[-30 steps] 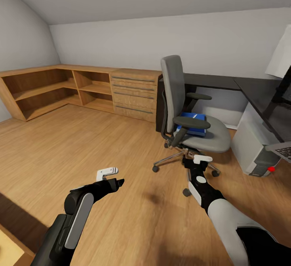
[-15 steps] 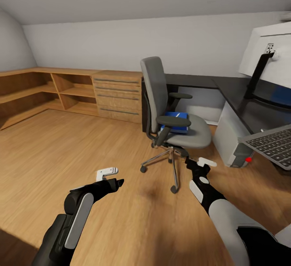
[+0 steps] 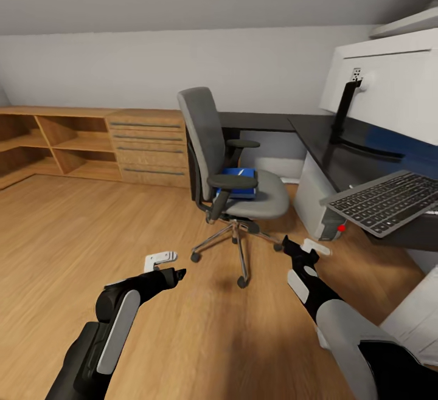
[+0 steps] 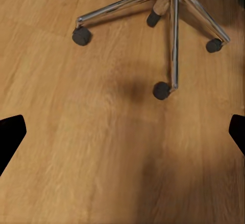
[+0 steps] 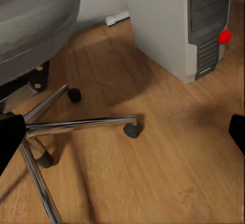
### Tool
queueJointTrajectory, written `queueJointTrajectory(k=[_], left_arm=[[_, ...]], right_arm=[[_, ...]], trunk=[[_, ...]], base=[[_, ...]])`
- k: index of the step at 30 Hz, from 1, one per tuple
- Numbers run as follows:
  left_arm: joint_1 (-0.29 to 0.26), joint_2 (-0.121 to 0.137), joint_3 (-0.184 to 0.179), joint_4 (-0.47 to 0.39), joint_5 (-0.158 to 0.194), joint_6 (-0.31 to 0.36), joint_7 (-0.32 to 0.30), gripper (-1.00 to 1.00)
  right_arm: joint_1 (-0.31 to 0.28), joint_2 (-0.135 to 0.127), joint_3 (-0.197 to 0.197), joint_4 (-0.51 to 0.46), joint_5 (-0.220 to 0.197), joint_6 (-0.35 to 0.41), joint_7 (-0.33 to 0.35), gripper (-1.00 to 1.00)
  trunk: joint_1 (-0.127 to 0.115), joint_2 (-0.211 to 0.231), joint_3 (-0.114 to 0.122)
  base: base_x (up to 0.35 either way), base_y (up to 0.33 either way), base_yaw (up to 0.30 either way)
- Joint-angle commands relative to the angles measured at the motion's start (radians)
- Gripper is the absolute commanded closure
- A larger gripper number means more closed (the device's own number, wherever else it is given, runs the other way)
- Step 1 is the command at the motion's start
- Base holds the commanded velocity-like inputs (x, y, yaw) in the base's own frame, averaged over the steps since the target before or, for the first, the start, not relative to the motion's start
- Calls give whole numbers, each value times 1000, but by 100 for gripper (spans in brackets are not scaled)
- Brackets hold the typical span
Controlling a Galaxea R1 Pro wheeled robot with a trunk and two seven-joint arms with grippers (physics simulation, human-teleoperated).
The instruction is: In the bedroom, organize the workspace by keeping the computer under the desk, ensuring the monitor is on the desk, placing the keyboard on the desk next to the monitor, placing the mouse on the desk next to the keyboard, moving the folder from the swivel chair onto the desk next to the mouse, stacking the notebook on top of the folder with the pen on top of the notebook, and positioning the swivel chair next to the desk.
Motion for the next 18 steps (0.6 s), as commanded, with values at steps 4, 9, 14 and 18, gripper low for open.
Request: queueJointTrajectory(k=[4, 9, 14, 18], left_arm=[[0, 0, 0, -2, 11, 3, 10, -100], [0, 0, 0, 0, 10, 1, 10, -100], [0, 0, 0, 1, 10, -1, 10, -100], [0, 0, 1, 1, 9, -1, 10, -100]], right_arm=[[-1, -1, -4, 0, -16, -3, 1, -100], [-1, 1, -4, 0, -22, -3, 1, -100], [-1, 6, -3, 1, -23, -3, 1, -100], [-1, 8, -2, 2, -24, -3, 1, -100]], trunk=[[0, 0, 0], [0, 0, 0], [0, 0, 0], [0, 0, 0]], base=[[0, 0, -275], [0, 0, -252], [0, 0, -88], [0, 0, -22]])
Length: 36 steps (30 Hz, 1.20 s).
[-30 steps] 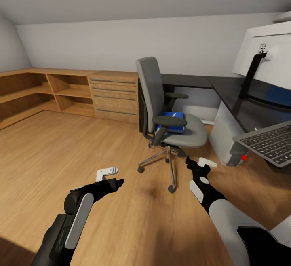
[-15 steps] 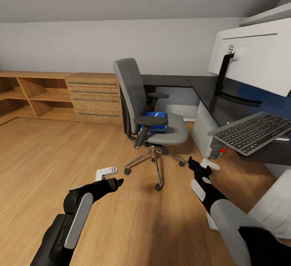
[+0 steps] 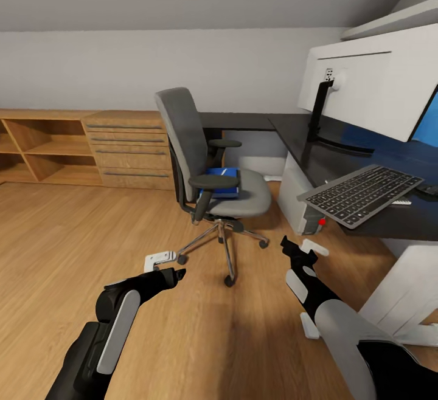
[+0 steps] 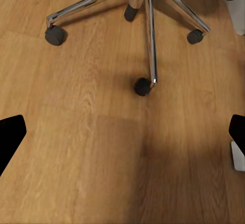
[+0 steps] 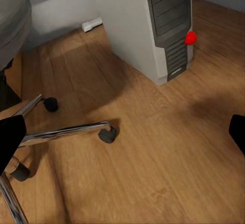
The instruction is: In the bedroom, organize the workspace by keeping the computer under the desk, ensuring the monitor is on the desk, placing the keyboard on the desk next to the monitor, placing the mouse on the desk next to the keyboard, moving the folder from the swivel chair onto the desk next to the mouse, stacking the notebook on top of the folder with the pen on top of the notebook, and positioning the swivel chair next to the desk.
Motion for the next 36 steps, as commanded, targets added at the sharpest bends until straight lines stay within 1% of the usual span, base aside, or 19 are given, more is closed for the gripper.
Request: queueJointTrajectory(k=[1, 7, 19, 33, 36], left_arm=[[-1, 0, 0, -1, 10, 3, 10, -100], [-1, 0, 1, -1, 11, 3, 10, -100], [-1, 0, 1, -1, 11, 3, 10, -100], [-1, 0, 1, -1, 11, 3, 10, -100], [-1, 0, 1, -1, 10, 3, 10, -100]], right_arm=[[-1, 1, -3, 0, -3, -4, 1, -100], [-1, 1, -3, -2, -3, -4, 1, -100], [-1, 1, -3, -6, -3, -4, -2, -100], [-1, -3, -5, -13, -1, -5, -3, -100], [-1, -7, -5, -17, 4, -14, -6, -100]], trunk=[[0, 0, -1], [0, 0, -1], [0, 0, -1], [0, 0, -1], [0, 0, -1]], base=[[0, 0, -7], [51, 43, -3], [191, 160, 0], [29, 18, 0], [0, 0, 0]])
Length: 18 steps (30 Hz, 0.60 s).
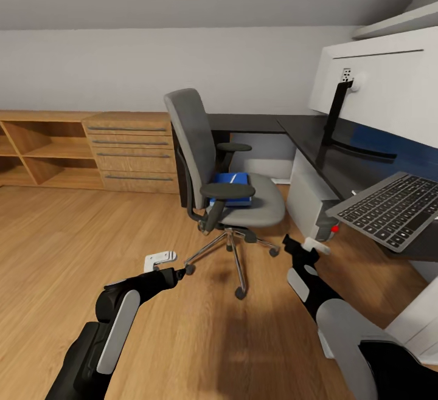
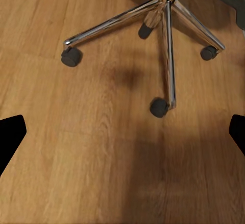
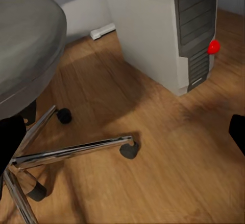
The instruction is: In the bedroom, organize the workspace by keeping the computer under the desk, ensuring the monitor is on the desk, placing the keyboard on the desk next to the monitor, placing the mouse on the desk next to the keyboard, moving the folder from the swivel chair onto the desk next to the mouse, stacking the notebook on top of the folder with the pen on top of the notebook, and positioning the swivel chair next to the desk.
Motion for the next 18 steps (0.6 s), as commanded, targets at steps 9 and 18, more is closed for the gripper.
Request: queueJointTrajectory(k=[9, 18], left_arm=[[-1, 0, 0, -1, 10, 3, 11, -100], [-1, 0, 0, -1, 10, 3, 11, -100]], right_arm=[[-1, -24, -45, -2, -20, -26, 4, -100], [-2, -65, -126, -38, -220, 123, 135, -100]], trunk=[[0, 0, -1], [0, 0, -1]], base=[[0, 0, 0], [0, 0, 0]])
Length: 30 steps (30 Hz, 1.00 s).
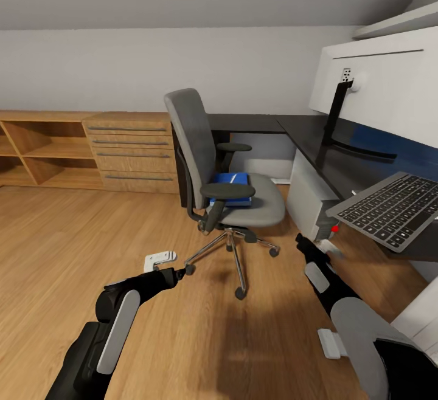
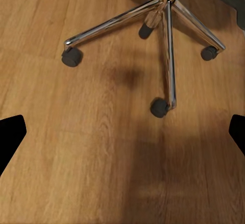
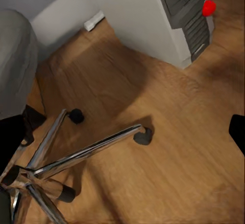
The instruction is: In the bedroom, organize the workspace by keeping the computer under the desk, ensuring the monitor is on the desk, placing the keyboard on the desk next to the monitor, placing the mouse on the desk next to the keyboard, moving the folder from the swivel chair onto the desk next to the mouse, stacking the notebook on top of the folder with the pen on top of the notebook, and positioning the swivel chair next to the desk.
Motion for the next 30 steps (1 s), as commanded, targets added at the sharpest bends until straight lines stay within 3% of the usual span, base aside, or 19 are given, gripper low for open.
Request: queueJointTrajectory(k=[1, 2, 9, 17, 30], left_arm=[[-1, 0, 0, -1, 11, 3, 10, -100], [-1, 0, 0, -1, 11, 3, 10, -100], [-1, 0, 0, -1, 11, 4, 10, -100], [-1, 0, -1, -1, 12, 4, 10, -100], [-1, 0, -2, -1, 12, 4, 10, -100]], right_arm=[[-1, -3, 2, -2, -61, 14, 33, -100], [-1, -6, 3, -2, -117, 32, 77, -100], [-1, -32, 3, -3, -168, 48, 135, -100], [-1, -42, 4, -2, -175, 49, 145, -100], [1, -39, 6, 0, -163, 49, 147, -100]], trunk=[[0, 0, -1], [0, 0, -1], [0, 0, -1], [0, 0, -1], [0, 0, -1]], base=[[0, 0, 0], [0, 0, 0], [0, 0, 0], [26, 12, 0], [263, 115, 0]])
